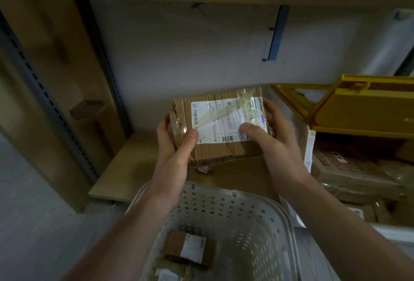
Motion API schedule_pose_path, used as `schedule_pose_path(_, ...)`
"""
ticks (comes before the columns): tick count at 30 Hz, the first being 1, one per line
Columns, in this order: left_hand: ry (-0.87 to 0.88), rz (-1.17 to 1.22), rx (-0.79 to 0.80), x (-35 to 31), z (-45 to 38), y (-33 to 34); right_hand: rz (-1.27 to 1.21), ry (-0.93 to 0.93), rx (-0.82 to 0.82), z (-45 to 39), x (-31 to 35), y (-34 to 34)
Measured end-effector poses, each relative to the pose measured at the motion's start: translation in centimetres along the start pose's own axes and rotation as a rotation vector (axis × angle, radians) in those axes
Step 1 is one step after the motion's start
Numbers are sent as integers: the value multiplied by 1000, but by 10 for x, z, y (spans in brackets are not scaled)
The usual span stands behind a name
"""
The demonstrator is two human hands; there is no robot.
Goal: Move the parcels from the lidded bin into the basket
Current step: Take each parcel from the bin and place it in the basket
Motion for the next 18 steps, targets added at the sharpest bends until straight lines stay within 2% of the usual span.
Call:
schedule_pose_path(4,14,79,6,0,-2,3,-8,80,15,-3,-7,-6)
schedule_pose_path(6,33,95,23,-3,-3,3,27,91,-50,-5,-9,-13)
schedule_pose_path(9,50,71,22,-8,-3,2,-46,64,-141,-7,-8,-17)
schedule_pose_path(13,-55,105,-46,-5,0,-3,-109,-20,-284,-9,-6,-25)
schedule_pose_path(18,-121,18,-10,-8,4,-2,-1,-53,-382,-3,-4,-24)
Point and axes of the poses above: each hand's wrist, its own z-axis away from the middle knuckle, its own y-axis out of the palm, x = y × z, the point moved 5 cm from there along -z, towards the middle knuckle, and after that the axes turned 10 degrees about -z, right-handed, at the moved point
